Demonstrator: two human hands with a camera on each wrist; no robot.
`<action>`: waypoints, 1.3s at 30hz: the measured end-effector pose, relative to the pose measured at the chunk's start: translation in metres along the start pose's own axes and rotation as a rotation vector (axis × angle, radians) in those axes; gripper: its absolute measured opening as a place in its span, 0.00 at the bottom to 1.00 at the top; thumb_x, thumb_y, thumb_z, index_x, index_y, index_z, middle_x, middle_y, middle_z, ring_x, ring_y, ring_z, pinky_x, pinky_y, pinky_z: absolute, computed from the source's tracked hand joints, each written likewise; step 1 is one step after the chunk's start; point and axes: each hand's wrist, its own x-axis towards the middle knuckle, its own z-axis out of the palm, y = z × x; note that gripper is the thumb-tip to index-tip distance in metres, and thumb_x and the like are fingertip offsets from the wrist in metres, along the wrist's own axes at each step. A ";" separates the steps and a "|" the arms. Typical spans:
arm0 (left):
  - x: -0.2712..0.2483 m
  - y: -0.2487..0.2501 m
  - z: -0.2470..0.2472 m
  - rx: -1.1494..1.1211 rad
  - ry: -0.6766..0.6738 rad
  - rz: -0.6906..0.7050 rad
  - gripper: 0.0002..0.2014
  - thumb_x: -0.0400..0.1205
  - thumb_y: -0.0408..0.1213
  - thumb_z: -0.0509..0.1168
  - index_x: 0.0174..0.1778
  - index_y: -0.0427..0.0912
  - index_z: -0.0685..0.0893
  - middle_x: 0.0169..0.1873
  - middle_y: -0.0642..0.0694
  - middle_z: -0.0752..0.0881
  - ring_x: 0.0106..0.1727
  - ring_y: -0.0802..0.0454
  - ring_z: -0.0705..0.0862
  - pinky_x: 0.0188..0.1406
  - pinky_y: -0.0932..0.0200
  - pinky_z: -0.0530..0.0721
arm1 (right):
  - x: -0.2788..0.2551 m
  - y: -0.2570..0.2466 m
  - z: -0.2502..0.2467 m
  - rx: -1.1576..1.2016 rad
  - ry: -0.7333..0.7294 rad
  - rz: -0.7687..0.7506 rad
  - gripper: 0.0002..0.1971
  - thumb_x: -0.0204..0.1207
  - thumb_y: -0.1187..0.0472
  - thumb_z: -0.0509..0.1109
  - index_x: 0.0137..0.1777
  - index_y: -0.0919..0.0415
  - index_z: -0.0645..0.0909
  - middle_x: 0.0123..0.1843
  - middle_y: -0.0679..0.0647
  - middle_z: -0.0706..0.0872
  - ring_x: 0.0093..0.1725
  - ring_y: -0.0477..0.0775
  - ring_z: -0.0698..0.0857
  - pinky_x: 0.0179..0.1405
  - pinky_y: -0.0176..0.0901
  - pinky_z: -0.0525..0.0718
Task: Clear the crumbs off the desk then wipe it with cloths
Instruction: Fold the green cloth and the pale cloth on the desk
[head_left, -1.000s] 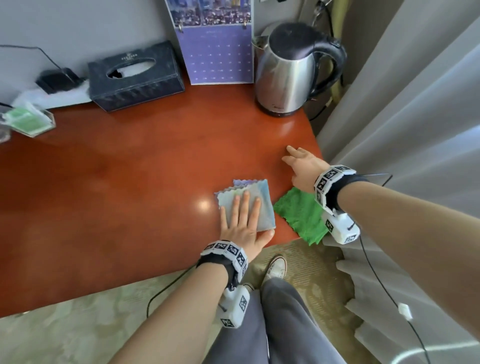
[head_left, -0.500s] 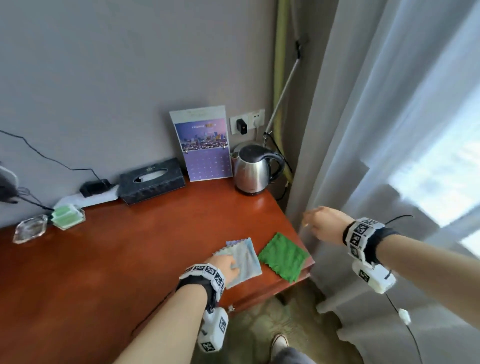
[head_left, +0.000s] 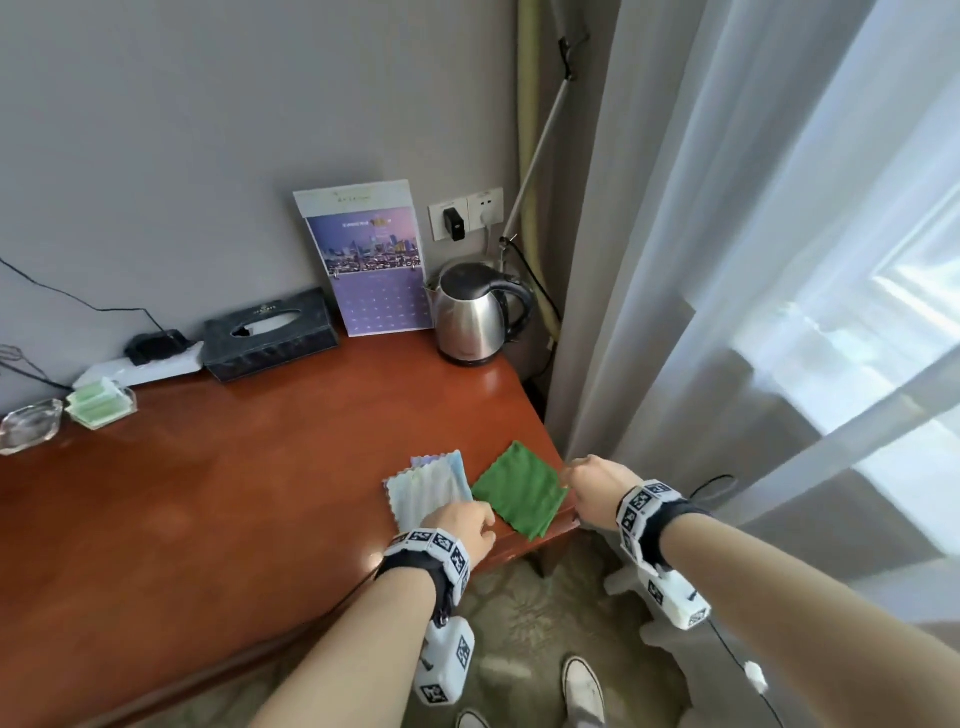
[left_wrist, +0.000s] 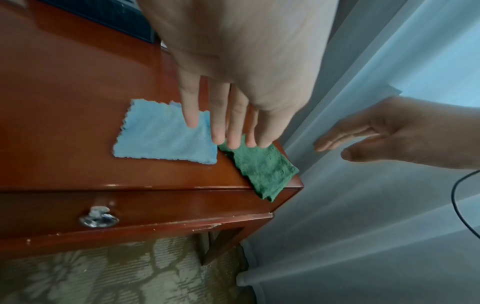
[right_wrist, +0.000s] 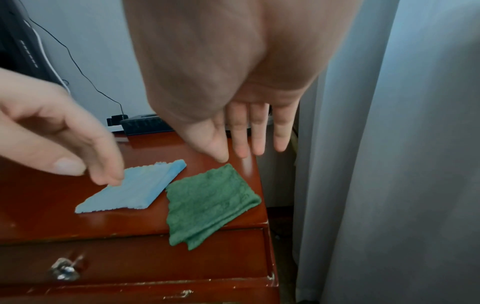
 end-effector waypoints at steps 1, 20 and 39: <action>0.006 0.006 0.004 0.007 0.014 0.009 0.15 0.85 0.47 0.62 0.66 0.54 0.83 0.61 0.53 0.87 0.60 0.50 0.86 0.57 0.52 0.86 | 0.005 0.001 0.005 -0.006 -0.007 -0.018 0.20 0.74 0.64 0.63 0.65 0.54 0.83 0.62 0.53 0.84 0.63 0.58 0.84 0.60 0.48 0.84; 0.063 0.057 0.067 0.130 0.153 0.016 0.18 0.78 0.37 0.72 0.62 0.49 0.75 0.59 0.48 0.72 0.59 0.48 0.78 0.54 0.52 0.81 | 0.062 0.047 0.059 -0.043 0.059 -0.334 0.13 0.75 0.65 0.64 0.57 0.61 0.85 0.54 0.56 0.86 0.58 0.61 0.81 0.54 0.50 0.79; 0.050 0.071 -0.057 -0.381 0.349 -0.039 0.10 0.74 0.34 0.74 0.39 0.56 0.83 0.36 0.57 0.88 0.43 0.53 0.88 0.50 0.54 0.87 | 0.050 0.009 -0.040 0.200 0.132 -0.229 0.12 0.76 0.55 0.70 0.55 0.59 0.85 0.50 0.55 0.88 0.56 0.63 0.84 0.57 0.48 0.81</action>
